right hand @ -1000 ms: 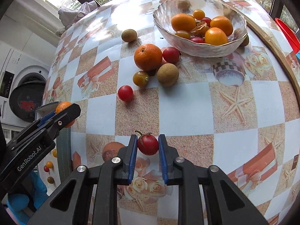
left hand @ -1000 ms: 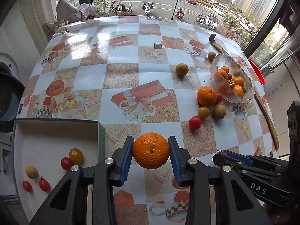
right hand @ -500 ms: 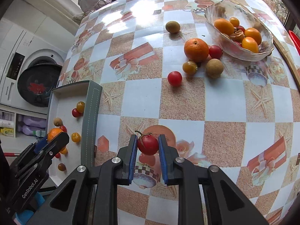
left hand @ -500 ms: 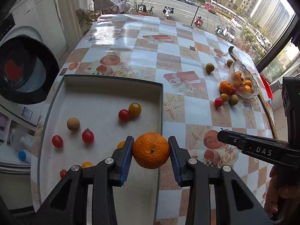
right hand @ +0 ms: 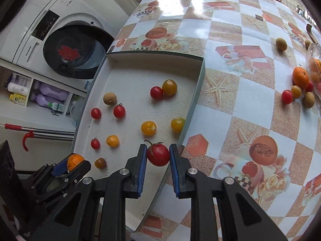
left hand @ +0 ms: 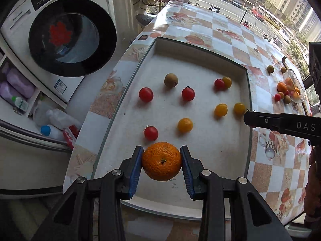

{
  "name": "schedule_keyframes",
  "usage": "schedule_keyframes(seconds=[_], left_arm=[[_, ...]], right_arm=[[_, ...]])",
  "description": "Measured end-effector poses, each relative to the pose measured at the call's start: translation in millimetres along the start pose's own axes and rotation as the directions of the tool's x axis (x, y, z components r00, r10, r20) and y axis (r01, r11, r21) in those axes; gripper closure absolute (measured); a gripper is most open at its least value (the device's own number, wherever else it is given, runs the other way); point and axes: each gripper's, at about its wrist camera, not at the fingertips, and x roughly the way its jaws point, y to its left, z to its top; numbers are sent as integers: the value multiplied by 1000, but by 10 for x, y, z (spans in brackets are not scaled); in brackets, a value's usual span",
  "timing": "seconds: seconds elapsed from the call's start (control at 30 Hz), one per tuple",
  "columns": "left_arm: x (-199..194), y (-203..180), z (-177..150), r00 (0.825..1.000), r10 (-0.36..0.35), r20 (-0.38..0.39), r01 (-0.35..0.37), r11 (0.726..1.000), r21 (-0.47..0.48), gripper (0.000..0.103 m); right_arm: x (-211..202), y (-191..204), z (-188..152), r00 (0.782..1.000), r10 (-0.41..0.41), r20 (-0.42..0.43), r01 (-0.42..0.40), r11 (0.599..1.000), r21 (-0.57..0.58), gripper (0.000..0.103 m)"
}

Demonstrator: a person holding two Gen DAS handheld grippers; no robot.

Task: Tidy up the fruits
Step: 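Carry the orange and red tomato into the white tray and open both tools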

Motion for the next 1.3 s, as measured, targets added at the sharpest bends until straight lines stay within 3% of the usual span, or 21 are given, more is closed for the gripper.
schedule_keyframes(seconds=[0.3, 0.53, 0.73, 0.87, 0.9, 1.07, 1.13, 1.27, 1.3], left_arm=[[220, 313, -116, 998, 48, -36, -49, 998, -25, 64], [352, 288, -116, 997, 50, -51, -51, 999, -18, 64], [428, 265, -128, 996, 56, -75, -56, 998, 5, 62], [437, 262, -128, 995, 65, -78, -64, 998, 25, 40], [428, 252, -129, 995, 71, -72, -69, 997, 30, 39], [434, 211, -133, 993, 83, -86, -78, 995, 65, 39], [421, 222, -129, 993, 74, -93, -68, 996, 60, 39], [401, 225, -121, 992, 72, -104, -68, 997, 40, 39], [394, 218, -120, 991, 74, -108, -70, 997, 37, 34]], right_arm=[[337, 324, -7, 997, -55, -58, 50, 995, -84, 79], [422, 377, -26, 988, -146, -52, 137, 979, -148, 79], [558, 368, -33, 982, -173, -71, 160, 974, -163, 78], [585, 418, -20, 979, -195, -68, 180, 967, -182, 77], [589, 425, -16, 978, -196, -71, 181, 966, -185, 77], [552, 454, -25, 977, -191, -93, 173, 969, -174, 59], [482, 488, -31, 979, -184, -90, 166, 970, -175, 58], [311, 535, -20, 981, -176, -80, 161, 973, -166, 37], [284, 540, -19, 981, -173, -84, 158, 974, -160, 36]])
